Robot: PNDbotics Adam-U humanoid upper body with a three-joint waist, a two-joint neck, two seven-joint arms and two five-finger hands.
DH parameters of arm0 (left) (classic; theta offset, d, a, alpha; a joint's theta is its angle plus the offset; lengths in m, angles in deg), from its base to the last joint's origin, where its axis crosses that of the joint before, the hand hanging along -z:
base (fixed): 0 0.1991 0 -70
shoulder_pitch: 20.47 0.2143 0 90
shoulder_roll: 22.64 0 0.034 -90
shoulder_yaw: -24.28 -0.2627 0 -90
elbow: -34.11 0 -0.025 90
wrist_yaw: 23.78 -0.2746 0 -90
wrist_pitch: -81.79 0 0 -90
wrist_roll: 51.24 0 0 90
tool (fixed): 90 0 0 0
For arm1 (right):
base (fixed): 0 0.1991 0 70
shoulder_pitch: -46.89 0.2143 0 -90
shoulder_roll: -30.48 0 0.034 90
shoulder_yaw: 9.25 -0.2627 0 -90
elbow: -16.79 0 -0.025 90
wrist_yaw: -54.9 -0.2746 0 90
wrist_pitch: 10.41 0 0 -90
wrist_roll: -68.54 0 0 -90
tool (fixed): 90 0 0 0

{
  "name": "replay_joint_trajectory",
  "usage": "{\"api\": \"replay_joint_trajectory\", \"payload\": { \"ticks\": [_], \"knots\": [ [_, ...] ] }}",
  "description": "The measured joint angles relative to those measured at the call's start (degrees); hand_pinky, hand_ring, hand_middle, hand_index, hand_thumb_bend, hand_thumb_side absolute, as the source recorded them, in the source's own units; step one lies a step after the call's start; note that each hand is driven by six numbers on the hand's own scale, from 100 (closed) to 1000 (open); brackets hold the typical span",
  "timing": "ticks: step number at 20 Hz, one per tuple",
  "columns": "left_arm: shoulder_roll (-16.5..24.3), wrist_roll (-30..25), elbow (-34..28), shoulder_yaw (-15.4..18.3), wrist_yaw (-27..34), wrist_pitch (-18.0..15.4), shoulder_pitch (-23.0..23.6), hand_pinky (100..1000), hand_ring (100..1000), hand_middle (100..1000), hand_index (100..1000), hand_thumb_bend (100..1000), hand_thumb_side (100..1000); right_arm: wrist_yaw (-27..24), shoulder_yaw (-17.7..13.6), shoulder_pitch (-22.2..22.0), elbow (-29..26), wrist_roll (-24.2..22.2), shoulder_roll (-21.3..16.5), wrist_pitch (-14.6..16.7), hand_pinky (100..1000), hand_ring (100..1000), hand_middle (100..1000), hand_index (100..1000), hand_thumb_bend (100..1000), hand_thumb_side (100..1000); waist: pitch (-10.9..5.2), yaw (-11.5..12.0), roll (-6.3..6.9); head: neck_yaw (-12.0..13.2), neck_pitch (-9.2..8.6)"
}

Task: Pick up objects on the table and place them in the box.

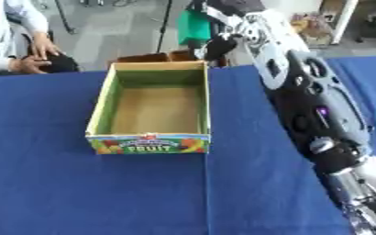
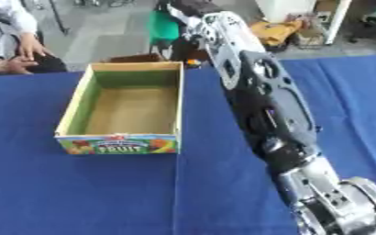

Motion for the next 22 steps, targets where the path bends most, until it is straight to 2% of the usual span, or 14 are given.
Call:
{"api": "replay_joint_trajectory", "payload": {
  "ticks": [11, 17, 19, 22],
  "knots": [
    [-0.49, -0.04, 0.0, -0.01, 0.29, -0.21, -0.16, 745, 904, 903, 984, 100, 1000, 4.01, -2.13, -2.18, 2.89, 1.92, 5.05, -3.33, 500, 503, 408, 554, 100, 143, 0.5, 0.96, -0.01, -0.81, -0.6],
    [-0.51, -0.06, 0.0, -0.02, 0.32, -0.23, -0.27, 745, 903, 903, 985, 100, 1000, 5.57, -2.27, -2.92, 5.1, 0.96, 6.93, -3.49, 507, 520, 423, 564, 100, 139, 0.82, 1.25, 0.01, -1.35, -0.95],
    [-0.51, -0.07, 0.0, -0.02, 0.32, -0.23, -0.34, 744, 903, 903, 985, 100, 1000, 5.14, -1.52, -3.08, 5.88, 0.13, 6.12, -2.26, 512, 533, 436, 572, 100, 139, 0.91, 1.26, -0.2, -1.36, -0.96],
    [-0.51, -0.08, 0.0, -0.04, 0.32, -0.25, -0.36, 744, 903, 903, 984, 100, 1000, 2.92, -0.01, -3.13, 7.05, -1.41, 2.42, -0.12, 520, 551, 457, 591, 100, 140, 0.93, 1.29, -0.67, -1.39, -0.96]
  ]
}}
